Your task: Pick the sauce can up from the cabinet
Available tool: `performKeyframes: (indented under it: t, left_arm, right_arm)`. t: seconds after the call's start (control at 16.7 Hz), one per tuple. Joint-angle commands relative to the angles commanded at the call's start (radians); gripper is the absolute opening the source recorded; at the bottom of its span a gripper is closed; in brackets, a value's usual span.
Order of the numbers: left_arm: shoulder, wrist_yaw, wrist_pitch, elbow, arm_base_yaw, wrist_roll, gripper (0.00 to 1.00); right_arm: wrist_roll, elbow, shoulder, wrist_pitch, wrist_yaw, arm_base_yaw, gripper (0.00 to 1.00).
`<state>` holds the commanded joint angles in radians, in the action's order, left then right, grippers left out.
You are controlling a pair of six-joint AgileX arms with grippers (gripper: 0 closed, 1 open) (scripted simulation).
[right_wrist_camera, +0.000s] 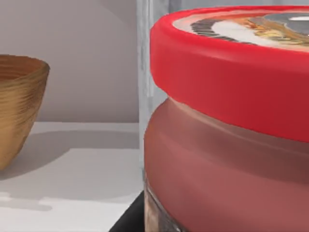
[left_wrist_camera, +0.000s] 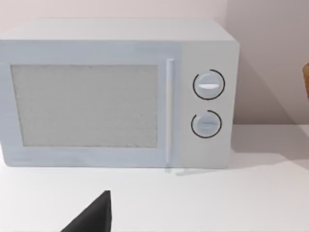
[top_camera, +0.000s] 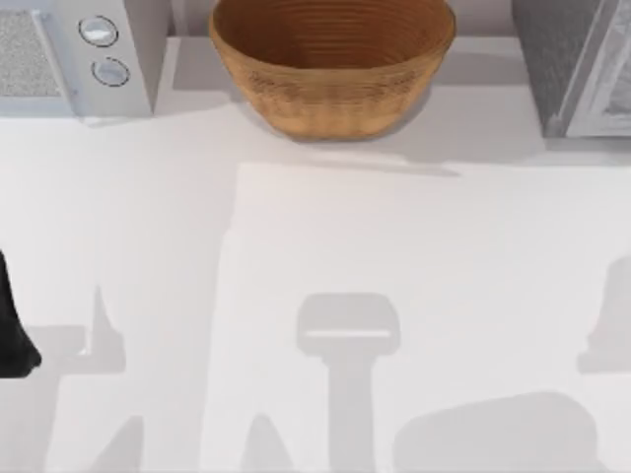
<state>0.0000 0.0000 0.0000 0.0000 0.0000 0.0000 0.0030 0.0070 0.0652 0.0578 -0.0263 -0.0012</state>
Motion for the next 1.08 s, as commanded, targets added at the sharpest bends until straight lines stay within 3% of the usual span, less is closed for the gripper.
performKeyframes:
  t: [0.36, 1.08]
  left_arm:
    - [0.000, 0.000, 0.000, 0.000, 0.000, 0.000, 1.00]
    - [0.000, 0.000, 0.000, 0.000, 0.000, 0.000, 1.00]
  right_arm:
    - [0.005, 0.035, 0.376, 0.349, -0.157, -0.026, 0.00]
    - [0.017, 0.126, 1.441, 1.329, -0.609, -0.093, 0.00]
